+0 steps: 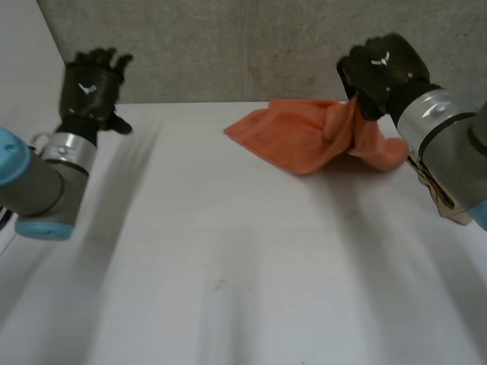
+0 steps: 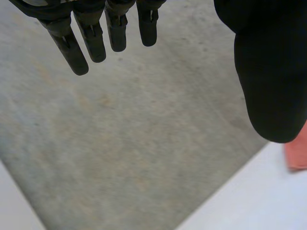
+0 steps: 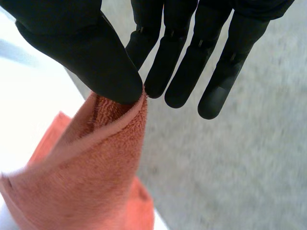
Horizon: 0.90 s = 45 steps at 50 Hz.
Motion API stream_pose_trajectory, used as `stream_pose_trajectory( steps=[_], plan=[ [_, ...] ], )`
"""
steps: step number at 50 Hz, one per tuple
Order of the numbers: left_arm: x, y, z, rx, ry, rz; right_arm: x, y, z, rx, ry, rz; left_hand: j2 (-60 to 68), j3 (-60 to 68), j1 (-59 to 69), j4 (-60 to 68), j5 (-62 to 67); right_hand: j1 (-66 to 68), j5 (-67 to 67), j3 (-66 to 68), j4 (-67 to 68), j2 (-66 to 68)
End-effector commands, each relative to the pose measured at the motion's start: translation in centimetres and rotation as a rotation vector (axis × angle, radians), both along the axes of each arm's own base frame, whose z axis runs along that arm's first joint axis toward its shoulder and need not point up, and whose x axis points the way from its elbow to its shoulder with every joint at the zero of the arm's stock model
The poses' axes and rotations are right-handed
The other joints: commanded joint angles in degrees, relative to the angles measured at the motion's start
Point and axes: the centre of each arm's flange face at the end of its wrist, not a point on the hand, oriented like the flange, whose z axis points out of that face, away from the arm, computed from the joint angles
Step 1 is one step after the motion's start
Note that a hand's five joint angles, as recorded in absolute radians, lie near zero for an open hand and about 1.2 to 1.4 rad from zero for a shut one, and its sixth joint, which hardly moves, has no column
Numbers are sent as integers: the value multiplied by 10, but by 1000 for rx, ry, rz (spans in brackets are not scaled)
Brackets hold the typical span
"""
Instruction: Fold the laundry.
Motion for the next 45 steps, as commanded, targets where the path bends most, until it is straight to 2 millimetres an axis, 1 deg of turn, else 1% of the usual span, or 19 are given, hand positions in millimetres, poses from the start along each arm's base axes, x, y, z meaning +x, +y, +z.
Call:
stream_pose_trajectory(
  steps=[1,6,12,18,19,22,23,24,25,30,31,34,35,36,38,39,41,42,45],
  plan=[
    [-26,10,-10,41,56,-33,10,52,53,-106,-37,90,-18,-18,-12,-16,-27,151,111,121,114,127],
    [-45,16,-27,94,79,-84,11,86,76,-140,-51,159,-18,-18,-12,-16,-27,151,111,121,114,127],
    [-72,28,-67,239,63,-175,9,126,99,-177,-75,223,-18,-18,-12,-16,-27,151,111,121,114,127],
    [-90,34,-93,336,81,-236,3,150,114,-196,-119,257,-18,-18,-12,-16,-27,151,111,121,114,127],
    [-95,37,-99,369,90,-256,2,152,115,-194,-125,258,15,15,21,17,6,151,111,121,114,127],
    [-102,40,-105,421,106,-288,-2,150,119,-194,-142,245,361,361,367,364,352,151,111,121,114,127],
    [-104,42,-106,452,113,-300,-5,144,119,-196,-142,225,609,609,615,611,600,151,111,121,114,127],
    [-104,41,-104,463,119,-295,-7,140,119,-194,-140,211,681,681,687,684,672,151,111,121,114,127],
    [-103,41,-102,473,123,-292,-9,136,118,-193,-138,196,682,682,688,684,673,151,111,121,114,127],
    [-72,18,-71,459,172,-169,-24,105,114,-176,-130,93,682,682,688,684,673,151,111,121,114,127],
    [-55,10,-52,427,196,-123,-29,95,112,-168,-128,65,682,682,688,684,673,151,111,121,114,127],
    [-23,0,-15,347,232,-57,-37,82,110,-160,-121,20,682,682,688,684,673,151,111,121,114,127],
    [-3,-2,15,278,250,-29,-42,76,110,-155,-117,-5,682,682,688,684,673,151,111,121,114,127],
    [6,-2,29,240,256,-18,-45,73,109,-147,-114,-16,682,682,688,684,673,151,111,121,114,127],
    [22,2,57,172,261,-6,-50,70,109,-135,-108,-32,682,682,688,684,673,151,111,121,114,127],
    [34,9,84,105,252,-5,-54,68,109,-118,-98,-42,682,682,688,684,673,151,111,121,114,127],
    [42,20,111,40,235,-17,-57,69,109,-96,-87,-45,682,682,688,684,673,151,111,121,114,127],
    [49,33,132,-6,209,-28,-61,69,108,-70,-75,-47,682,682,688,684,673,151,111,121,114,127],
    [55,54,155,-57,154,-40,-69,68,108,-32,-51,-64,682,682,688,684,673,151,111,121,114,127]
  ],
)
